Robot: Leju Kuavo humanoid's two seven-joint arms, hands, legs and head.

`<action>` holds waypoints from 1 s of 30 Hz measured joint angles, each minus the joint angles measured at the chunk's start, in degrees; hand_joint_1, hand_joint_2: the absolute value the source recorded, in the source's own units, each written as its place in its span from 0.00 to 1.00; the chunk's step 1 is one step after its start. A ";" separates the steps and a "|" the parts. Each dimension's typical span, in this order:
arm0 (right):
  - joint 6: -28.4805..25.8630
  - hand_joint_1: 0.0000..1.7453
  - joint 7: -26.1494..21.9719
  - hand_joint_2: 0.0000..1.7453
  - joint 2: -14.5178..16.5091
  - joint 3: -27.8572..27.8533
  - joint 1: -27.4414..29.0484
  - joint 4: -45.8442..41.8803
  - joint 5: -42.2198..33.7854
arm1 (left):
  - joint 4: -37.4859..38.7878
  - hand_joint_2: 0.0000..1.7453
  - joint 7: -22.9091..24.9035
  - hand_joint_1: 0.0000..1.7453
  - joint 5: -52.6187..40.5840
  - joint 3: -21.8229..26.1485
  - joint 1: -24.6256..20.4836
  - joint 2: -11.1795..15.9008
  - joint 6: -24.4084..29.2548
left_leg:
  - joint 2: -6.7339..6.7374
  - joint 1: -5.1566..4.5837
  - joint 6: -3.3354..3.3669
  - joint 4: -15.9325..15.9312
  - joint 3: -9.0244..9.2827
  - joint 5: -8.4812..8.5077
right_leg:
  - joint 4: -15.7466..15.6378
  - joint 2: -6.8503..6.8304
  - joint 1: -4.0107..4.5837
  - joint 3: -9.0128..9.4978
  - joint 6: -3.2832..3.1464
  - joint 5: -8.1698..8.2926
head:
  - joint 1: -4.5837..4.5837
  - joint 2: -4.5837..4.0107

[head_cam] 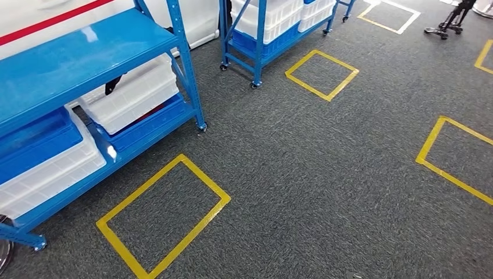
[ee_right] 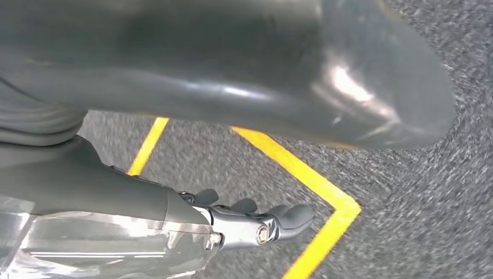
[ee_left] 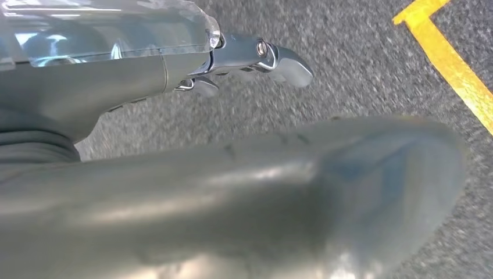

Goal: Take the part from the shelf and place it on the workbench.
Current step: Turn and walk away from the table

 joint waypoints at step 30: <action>0.06 0.00 0.26 0.00 -0.62 0.55 -2.20 -0.15 0.47 | -0.05 0.00 0.09 0.00 -0.74 0.11 -2.01 -0.77 0.11 | 0.34 0.19 -0.01 -0.17 0.63 -0.25 | -1.54 0.02 -0.14 0.10 -0.35 1.40 | -0.17 0.00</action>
